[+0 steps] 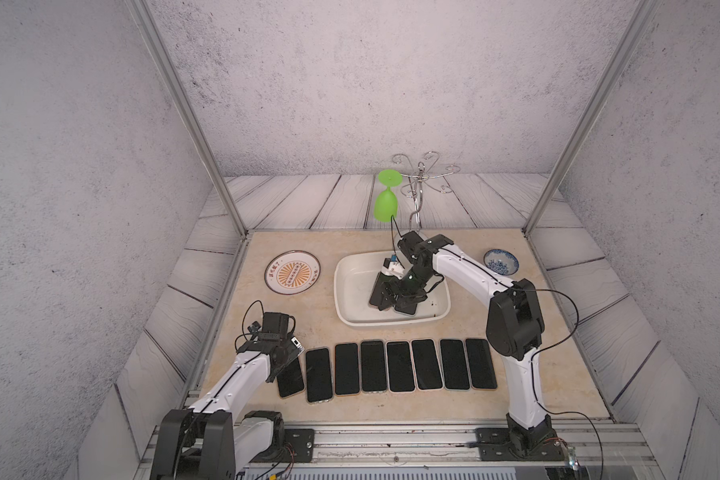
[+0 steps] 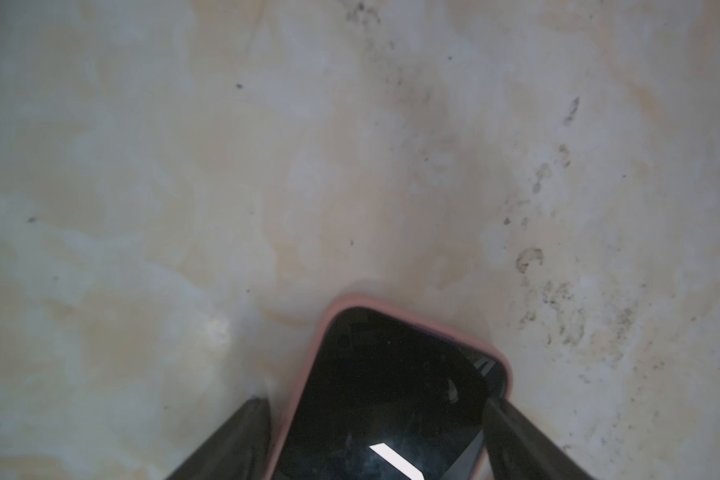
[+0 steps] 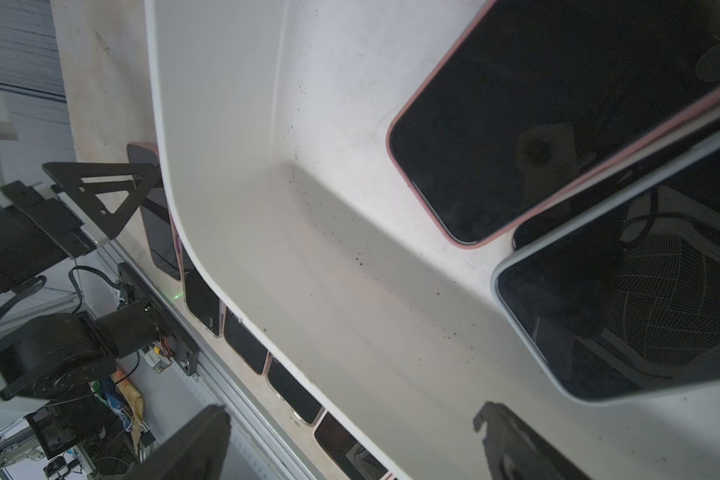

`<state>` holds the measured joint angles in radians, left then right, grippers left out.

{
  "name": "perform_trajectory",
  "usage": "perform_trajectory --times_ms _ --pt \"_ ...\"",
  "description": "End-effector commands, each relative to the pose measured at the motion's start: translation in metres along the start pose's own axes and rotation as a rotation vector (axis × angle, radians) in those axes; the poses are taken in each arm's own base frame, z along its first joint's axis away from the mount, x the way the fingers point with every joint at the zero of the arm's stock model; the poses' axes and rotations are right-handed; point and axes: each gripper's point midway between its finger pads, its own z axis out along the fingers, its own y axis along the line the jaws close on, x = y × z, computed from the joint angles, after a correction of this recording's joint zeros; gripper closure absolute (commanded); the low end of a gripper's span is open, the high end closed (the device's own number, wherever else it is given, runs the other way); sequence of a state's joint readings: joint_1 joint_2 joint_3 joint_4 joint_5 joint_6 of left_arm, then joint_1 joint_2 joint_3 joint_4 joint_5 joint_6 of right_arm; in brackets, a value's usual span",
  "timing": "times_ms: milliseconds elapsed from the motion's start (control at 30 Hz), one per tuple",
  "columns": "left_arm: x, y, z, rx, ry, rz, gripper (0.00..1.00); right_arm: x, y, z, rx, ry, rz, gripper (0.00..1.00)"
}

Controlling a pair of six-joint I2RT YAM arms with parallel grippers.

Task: Take the phone out of the storage box
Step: Adjust the phone at the center of the board, then pick up the phone from the storage box.

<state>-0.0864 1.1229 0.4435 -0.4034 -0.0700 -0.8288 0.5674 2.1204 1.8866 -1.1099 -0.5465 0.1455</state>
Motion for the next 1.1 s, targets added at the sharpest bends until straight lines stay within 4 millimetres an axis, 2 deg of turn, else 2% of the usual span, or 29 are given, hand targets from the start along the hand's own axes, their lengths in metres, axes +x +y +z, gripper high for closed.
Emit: perform_trajectory --times_ms 0,167,367,433,567,700,767,833,900,967,1067 --pt "0.009 -0.022 0.005 0.108 0.059 0.040 0.14 0.007 -0.001 -0.004 0.015 0.010 0.011 0.01" --pt "0.007 -0.041 -0.002 0.172 0.085 0.106 0.13 0.008 -0.002 -0.005 0.023 0.005 0.016 0.01" --pt "0.014 -0.028 -0.013 0.139 0.100 0.099 0.07 0.011 -0.010 -0.014 0.076 -0.049 0.048 0.01" --pt "0.013 -0.025 -0.020 0.130 0.086 0.086 0.00 0.010 -0.012 -0.026 0.071 -0.107 0.078 0.01" --pt "0.000 -0.029 -0.044 0.154 0.031 0.082 0.02 0.014 -0.019 -0.060 0.093 -0.209 0.133 0.01" --pt "-0.009 -0.044 -0.066 0.243 -0.016 0.113 0.02 0.027 -0.044 -0.086 0.181 -0.302 0.228 0.01" --pt "-0.011 -0.061 -0.077 0.302 -0.019 0.176 0.02 0.028 -0.066 -0.092 0.157 -0.352 0.320 0.01" --pt "-0.013 -0.084 -0.090 0.342 -0.026 0.263 0.02 0.023 -0.078 -0.095 0.132 -0.369 0.356 0.01" --pt "-0.014 -0.121 -0.109 0.400 -0.038 0.380 0.02 0.019 -0.086 -0.097 0.165 -0.342 0.365 0.01" --pt "-0.009 -0.170 -0.131 0.472 -0.038 0.528 0.02 0.014 -0.090 -0.100 0.182 -0.353 0.371 0.01" --pt "0.005 -0.234 -0.142 0.523 0.013 0.720 0.02 0.010 -0.095 -0.113 0.189 -0.401 0.390 0.01"
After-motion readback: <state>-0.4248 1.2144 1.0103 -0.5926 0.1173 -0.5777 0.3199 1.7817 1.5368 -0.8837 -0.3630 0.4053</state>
